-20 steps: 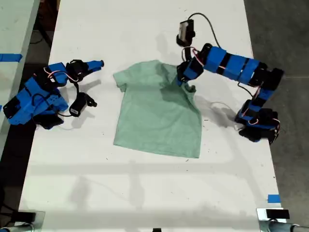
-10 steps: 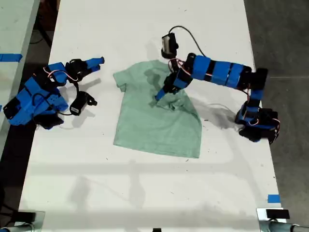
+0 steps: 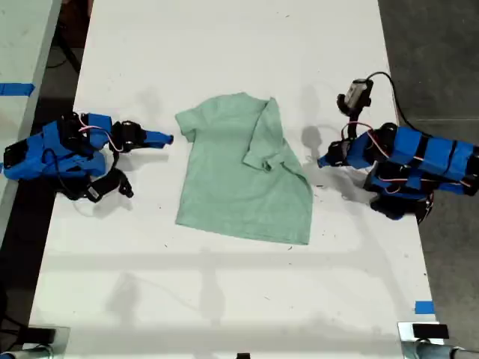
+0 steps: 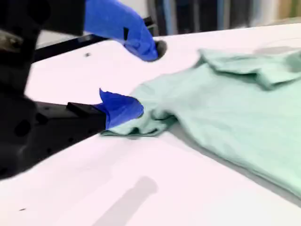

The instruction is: Fold t shirt

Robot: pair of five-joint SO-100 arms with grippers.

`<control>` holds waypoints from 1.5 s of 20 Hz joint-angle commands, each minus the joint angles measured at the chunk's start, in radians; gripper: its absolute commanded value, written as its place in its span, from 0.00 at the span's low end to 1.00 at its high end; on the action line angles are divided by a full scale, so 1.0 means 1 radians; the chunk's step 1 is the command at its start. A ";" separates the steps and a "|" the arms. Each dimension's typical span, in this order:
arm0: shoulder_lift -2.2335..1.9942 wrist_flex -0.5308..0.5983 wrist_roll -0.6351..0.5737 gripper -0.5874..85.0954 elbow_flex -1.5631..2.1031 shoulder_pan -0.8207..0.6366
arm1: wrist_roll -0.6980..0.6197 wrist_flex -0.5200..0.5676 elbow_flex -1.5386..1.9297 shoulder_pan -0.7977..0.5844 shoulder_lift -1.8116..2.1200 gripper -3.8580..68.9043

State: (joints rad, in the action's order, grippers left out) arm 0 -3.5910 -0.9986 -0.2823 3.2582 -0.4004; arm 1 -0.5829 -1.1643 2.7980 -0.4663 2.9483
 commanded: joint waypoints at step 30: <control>-0.014 -0.002 -0.038 0.09 0.040 0.417 | 0.028 -0.172 0.262 -0.038 0.563 0.06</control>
State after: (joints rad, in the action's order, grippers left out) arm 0 -3.5957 -1.0017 -0.3099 3.2582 0.2623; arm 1 -0.5676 -1.3376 3.0296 -0.4970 3.5005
